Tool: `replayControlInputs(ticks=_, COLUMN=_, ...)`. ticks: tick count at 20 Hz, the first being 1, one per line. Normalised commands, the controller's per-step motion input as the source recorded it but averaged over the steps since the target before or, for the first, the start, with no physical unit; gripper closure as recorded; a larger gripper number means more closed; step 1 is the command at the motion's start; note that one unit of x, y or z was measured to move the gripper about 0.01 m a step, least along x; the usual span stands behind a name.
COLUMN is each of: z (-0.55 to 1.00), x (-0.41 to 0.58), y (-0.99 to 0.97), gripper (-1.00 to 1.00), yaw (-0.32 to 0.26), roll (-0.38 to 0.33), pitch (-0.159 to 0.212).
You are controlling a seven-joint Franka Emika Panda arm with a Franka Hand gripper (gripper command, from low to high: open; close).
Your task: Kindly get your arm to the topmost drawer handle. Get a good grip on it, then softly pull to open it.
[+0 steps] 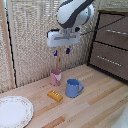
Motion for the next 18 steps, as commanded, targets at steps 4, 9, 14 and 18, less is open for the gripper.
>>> replayControlInputs(ticks=4, z=0.26, x=-0.574, y=-0.16, gripper=-1.00, yaw=0.111, roll=-0.185, pitch=-0.024)
replayControlInputs(ticks=9, z=0.34, x=-0.461, y=-0.23, gripper=-1.00, yaw=0.101, roll=-0.246, pitch=-0.024)
replayControlInputs(ticks=14, z=0.18, x=-0.397, y=-0.33, gripper=-1.00, yaw=0.100, roll=-0.322, pitch=-0.049)
replayControlInputs(ticks=18, z=0.01, x=-0.291, y=-0.40, gripper=-1.00, yaw=0.072, roll=-0.370, pitch=-0.057)
